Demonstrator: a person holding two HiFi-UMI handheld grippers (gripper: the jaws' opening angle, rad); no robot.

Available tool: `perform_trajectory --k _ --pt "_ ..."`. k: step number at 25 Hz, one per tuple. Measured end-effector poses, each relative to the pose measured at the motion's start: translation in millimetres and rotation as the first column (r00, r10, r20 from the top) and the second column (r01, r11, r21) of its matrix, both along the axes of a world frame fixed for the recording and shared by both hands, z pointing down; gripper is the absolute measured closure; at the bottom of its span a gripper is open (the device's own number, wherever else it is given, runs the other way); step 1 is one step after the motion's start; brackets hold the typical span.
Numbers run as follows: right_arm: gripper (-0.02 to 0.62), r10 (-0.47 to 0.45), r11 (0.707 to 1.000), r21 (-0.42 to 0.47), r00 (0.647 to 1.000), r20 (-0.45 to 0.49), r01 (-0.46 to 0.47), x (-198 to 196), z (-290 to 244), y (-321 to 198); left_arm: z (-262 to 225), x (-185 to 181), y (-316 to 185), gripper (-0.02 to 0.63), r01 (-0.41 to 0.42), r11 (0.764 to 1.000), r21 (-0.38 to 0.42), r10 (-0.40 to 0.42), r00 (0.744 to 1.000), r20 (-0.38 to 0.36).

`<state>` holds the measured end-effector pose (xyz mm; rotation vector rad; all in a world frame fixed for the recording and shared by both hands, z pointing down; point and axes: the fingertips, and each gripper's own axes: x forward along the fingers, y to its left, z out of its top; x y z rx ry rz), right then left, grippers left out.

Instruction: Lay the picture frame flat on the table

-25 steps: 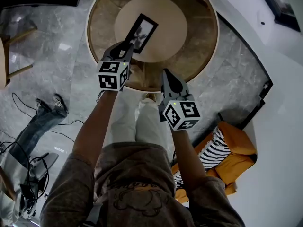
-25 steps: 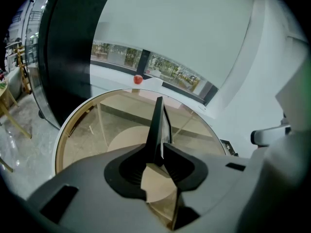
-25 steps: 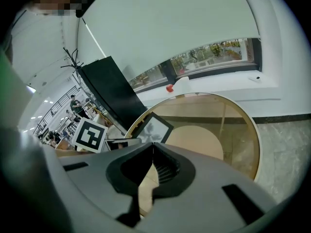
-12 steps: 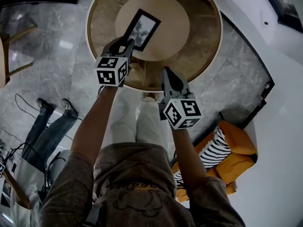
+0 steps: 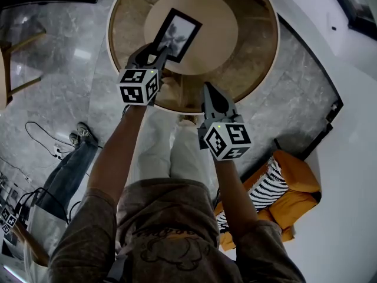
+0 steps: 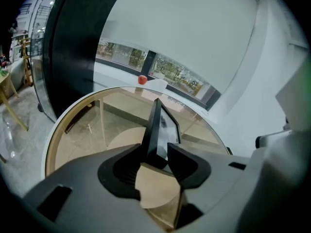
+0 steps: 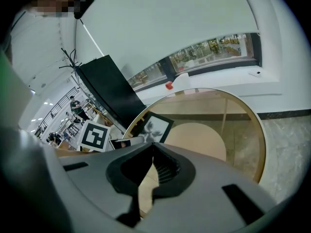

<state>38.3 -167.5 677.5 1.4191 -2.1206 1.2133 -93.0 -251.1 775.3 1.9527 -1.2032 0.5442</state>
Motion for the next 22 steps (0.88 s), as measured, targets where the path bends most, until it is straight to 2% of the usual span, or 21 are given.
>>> perform_trajectory --k 9,22 --pt "0.577 -0.001 1.000 -0.008 1.000 0.000 0.001 1 6 1 6 0 -3 0.420 0.002 1.000 0.011 -0.002 1.000 0.024" --pt "0.577 -0.003 1.000 -0.017 1.000 0.010 0.003 -1 12 -3 21 -5 -3 0.396 0.030 0.999 -0.023 -0.028 0.997 0.075"
